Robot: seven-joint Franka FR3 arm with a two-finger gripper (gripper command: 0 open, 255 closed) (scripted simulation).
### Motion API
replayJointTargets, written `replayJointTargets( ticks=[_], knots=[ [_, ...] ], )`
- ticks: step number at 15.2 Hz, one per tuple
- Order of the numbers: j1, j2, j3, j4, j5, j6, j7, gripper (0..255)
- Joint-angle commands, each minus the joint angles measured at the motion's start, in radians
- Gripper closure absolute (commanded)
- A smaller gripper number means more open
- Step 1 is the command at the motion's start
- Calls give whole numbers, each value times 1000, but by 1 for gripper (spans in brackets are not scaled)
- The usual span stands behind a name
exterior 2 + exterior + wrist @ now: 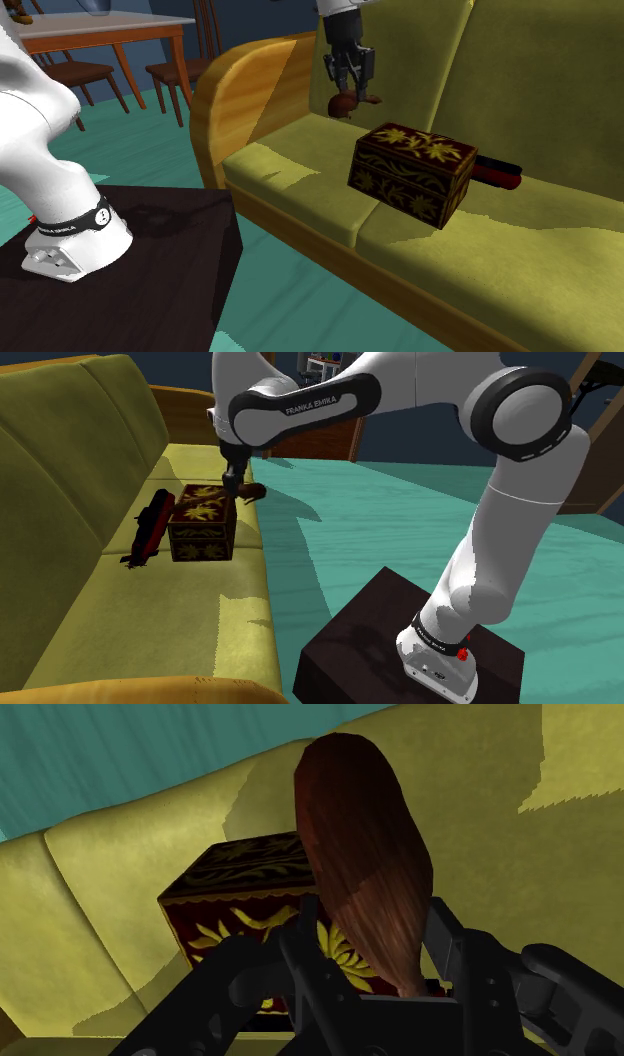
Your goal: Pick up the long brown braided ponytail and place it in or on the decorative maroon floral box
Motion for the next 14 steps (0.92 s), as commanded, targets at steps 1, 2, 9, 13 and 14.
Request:
replayJointTargets(
  ticks=[1, 2, 9, 13, 14],
  knots=[
    [-9, 50, -10, 86, -3, -32, -28, 255],
    [-13, 82, -14, 136, -5, -49, -41, 255],
    [-26, 350, -43, 576, -20, -209, -140, 255],
    [-26, 433, -51, 693, -25, -240, -162, 255],
    [-27, 430, -51, 675, -25, -225, -159, 255]
  ],
)
